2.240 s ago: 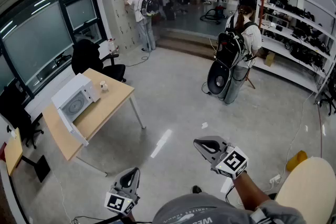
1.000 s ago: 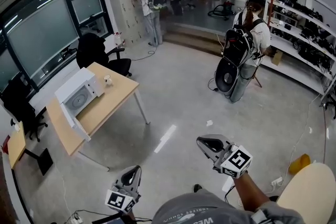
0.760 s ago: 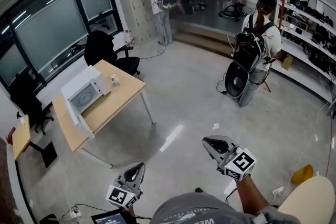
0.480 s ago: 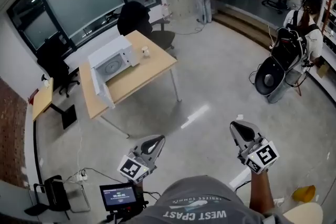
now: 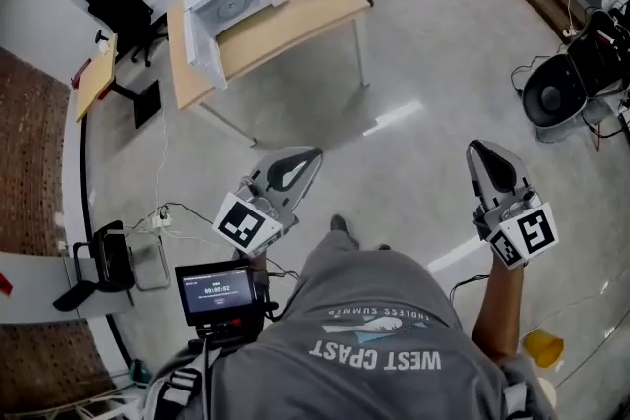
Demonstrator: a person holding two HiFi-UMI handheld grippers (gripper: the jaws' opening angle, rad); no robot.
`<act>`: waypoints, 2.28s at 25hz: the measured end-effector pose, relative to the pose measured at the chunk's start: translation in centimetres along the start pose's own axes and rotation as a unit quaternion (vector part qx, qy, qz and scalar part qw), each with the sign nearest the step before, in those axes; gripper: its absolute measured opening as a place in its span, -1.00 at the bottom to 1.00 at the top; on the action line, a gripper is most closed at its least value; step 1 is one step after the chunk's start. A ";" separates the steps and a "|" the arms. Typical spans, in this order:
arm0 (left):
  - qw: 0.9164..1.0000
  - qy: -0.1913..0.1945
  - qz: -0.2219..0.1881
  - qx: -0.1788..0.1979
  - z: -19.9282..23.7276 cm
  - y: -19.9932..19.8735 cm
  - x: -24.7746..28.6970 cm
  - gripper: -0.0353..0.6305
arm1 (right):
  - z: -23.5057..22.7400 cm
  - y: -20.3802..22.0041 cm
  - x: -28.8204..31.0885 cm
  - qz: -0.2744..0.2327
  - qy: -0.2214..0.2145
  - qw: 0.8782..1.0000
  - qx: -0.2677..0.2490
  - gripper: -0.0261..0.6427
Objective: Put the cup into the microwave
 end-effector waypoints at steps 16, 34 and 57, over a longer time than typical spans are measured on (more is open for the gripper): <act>1.000 0.009 0.003 -0.027 15.2 5.5 7.6 -0.83 | -6.1 4.1 16.6 0.031 -0.004 0.999 0.014 -0.86; 0.998 0.005 -0.029 -0.049 40.3 6.3 7.2 -0.83 | -5.6 0.7 42.7 0.057 -0.017 0.998 -0.004 -0.86; 0.988 -0.129 0.030 -0.077 56.0 11.8 8.6 -0.83 | -15.0 5.9 70.7 0.058 -0.106 0.993 0.006 -0.86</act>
Point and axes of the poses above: the fingertips, and each gripper's own axes: x forward along the fingers, z to its left, y out of its underside, the point moved 2 cm from there along -x, backward along the fingers, and after that the axes turned 1 degree about z, right-handed, at the moved point
